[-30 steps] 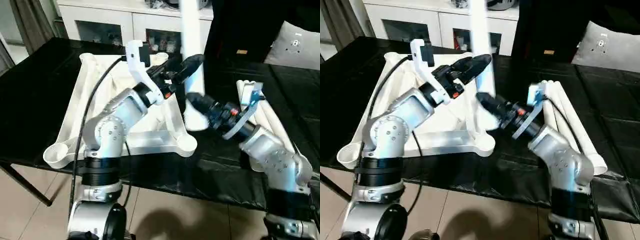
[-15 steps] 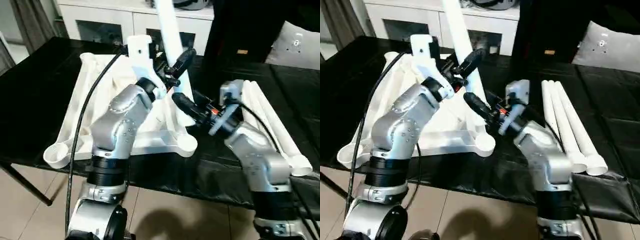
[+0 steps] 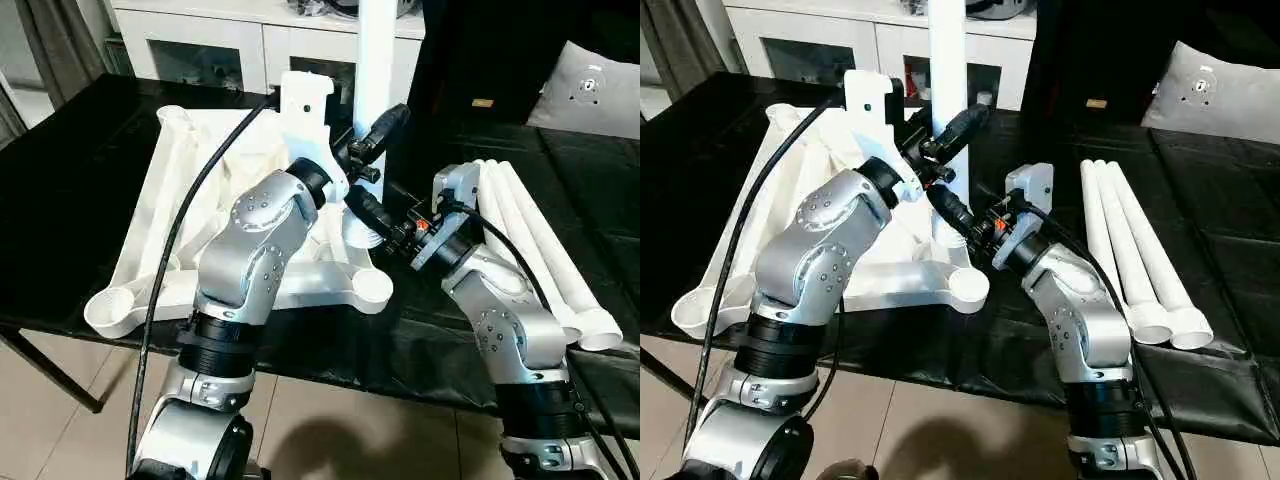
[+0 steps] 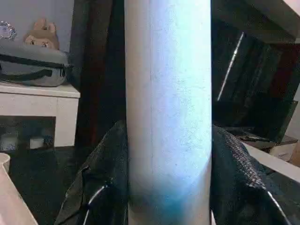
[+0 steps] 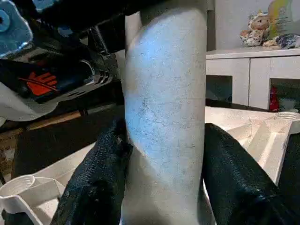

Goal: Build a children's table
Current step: Pick table leg

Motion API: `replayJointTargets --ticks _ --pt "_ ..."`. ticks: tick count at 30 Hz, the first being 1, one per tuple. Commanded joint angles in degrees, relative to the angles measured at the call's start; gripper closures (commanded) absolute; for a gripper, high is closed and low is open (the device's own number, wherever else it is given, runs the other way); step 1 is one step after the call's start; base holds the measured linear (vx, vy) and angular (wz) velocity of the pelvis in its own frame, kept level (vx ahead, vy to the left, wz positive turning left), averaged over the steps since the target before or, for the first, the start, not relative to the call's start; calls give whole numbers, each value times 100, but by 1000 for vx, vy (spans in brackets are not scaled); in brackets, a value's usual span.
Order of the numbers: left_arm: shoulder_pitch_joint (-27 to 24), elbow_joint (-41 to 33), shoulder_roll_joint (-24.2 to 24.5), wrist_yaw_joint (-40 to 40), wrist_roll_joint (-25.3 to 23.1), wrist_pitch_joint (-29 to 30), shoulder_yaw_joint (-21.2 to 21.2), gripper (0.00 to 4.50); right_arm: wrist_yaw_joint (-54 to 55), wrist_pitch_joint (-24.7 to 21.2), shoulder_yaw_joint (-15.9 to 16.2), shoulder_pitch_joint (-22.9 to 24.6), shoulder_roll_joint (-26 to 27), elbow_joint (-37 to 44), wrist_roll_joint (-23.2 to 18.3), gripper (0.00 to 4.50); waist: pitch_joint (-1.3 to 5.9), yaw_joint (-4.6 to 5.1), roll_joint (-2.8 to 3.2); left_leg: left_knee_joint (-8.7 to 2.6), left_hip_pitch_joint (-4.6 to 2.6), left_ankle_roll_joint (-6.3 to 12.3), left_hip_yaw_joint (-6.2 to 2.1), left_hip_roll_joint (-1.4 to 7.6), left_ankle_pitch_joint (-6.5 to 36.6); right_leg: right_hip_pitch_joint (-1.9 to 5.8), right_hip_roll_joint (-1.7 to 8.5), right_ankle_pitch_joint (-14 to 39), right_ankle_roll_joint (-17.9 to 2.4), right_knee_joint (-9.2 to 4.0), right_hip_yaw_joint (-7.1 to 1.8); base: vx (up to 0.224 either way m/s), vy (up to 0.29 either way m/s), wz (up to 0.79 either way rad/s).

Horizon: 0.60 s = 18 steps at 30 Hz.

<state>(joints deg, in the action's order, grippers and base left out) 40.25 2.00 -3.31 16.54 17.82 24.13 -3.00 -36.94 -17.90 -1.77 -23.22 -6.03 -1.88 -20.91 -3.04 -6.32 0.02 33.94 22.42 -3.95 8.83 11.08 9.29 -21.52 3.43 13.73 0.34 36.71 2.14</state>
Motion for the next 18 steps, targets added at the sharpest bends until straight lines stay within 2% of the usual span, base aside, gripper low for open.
replayJointTargets --ticks 1,3,8,10,11,12,13,15,16,18 --pt "-25 56 -4 -104 21 98 133 260 143 -79 -6 -73 -66 59 54 257 390 12 -60 -329 -91 162 8 147 479 274 368 -515 -1092 -413 -212 0 0 0" --pt "6 123 32 -145 25 136 200 260 149 -184 -45 -87 -61 48 -38 203 388 13 -63 -331 -100 164 10 144 526 273 367 -465 -1109 -419 -212 0 0 0" --pt "65 253 140 -155 124 211 368 262 57 31 -41 -130 -146 -48 -2 162 392 11 -68 -328 -97 170 9 139 494 276 365 -483 -1073 -417 -211 0 0 0" --pt "93 316 182 -128 195 245 474 262 -29 -91 -112 -124 -165 -27 -179 154 396 11 -64 -326 -98 176 8 136 480 277 363 -494 -1078 -413 -209 0 0 0" --pt "106 350 214 -94 198 251 488 262 -67 -152 -177 -131 -187 -10 -274 141 398 14 -97 -323 -96 221 11 140 446 280 364 -579 -1104 -407 -210 0 0 0" --pt "115 372 240 -65 206 256 500 262 -99 -189 -224 -137 -215 3 -335 130 404 4 -85 -317 -95 235 10 138 422 284 368 -611 -1121 -395 -209 0 0 0" --pt "130 394 275 -16 252 282 531 262 -168 -273 -322 -140 -293 62 -454 120 400 7 -103 -322 -89 259 11 143 407 281 366 -619 -1131 -396 -204 0 0 0" --pt "140 408 298 16 288 302 554 262 -217 -332 -389 -141 -348 104 -535 103 399 -13 -82 -315 -107 272 13 150 399 265 369 -603 -1158 -393 -208 0 0 0" --pt "140 407 339 75 312 345 545 262 -238 -352 -479 -159 -412 121 -609 85 400 -20 -113 -316 -106 280 18 147 392 276 365 -605 -1166 -394 -205 0 0 0" --pt "121 375 376 161 342 400 525 262 -128 -617 -647 -206 -531 110 -743 77 397 -31 -110 -316 -101 286 21 143 349 276 374 -581 -1163 -389 -207 0 0 0"
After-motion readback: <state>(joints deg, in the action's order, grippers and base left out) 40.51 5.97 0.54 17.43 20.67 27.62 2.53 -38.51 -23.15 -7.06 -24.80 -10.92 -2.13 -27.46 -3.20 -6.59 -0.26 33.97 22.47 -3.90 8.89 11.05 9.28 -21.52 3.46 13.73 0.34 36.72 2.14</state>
